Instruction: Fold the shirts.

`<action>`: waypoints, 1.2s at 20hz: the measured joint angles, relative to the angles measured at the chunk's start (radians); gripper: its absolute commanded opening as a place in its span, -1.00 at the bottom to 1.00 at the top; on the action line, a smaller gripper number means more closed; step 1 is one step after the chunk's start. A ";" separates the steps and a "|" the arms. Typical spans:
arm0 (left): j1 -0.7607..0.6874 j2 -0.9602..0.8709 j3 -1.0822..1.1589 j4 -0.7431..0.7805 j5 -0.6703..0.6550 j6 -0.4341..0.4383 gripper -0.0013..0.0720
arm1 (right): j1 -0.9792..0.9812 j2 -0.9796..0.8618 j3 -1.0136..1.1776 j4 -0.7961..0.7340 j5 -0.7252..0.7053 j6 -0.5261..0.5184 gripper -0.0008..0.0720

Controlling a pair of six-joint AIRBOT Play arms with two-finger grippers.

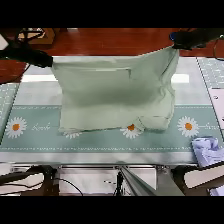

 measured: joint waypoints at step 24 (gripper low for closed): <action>0.014 -0.235 -0.003 0.023 -0.182 -0.105 -0.58 | 0.035 -0.217 -0.013 -0.086 0.306 0.029 -0.59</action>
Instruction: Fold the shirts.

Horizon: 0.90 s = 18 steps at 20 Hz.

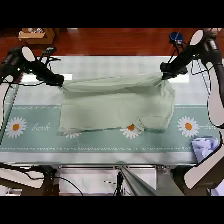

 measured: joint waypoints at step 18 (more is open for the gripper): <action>0.281 0.330 -0.590 -0.256 -0.296 0.039 0.92 | -0.326 0.375 -0.618 0.139 0.024 -0.206 0.37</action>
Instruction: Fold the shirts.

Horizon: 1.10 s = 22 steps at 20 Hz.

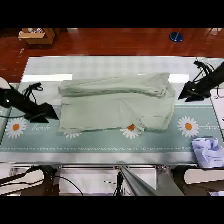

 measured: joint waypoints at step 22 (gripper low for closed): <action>-0.085 -0.120 -0.201 -0.202 0.224 -0.009 -0.87 | -0.109 0.176 -0.309 0.156 -0.176 -0.133 0.37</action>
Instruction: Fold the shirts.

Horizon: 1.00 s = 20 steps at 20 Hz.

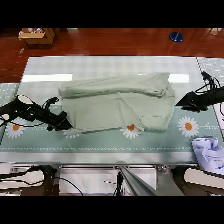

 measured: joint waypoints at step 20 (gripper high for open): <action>0.097 0.069 0.144 0.005 -0.097 0.101 -0.87 | 0.156 0.051 -0.283 0.061 -0.228 0.087 -0.93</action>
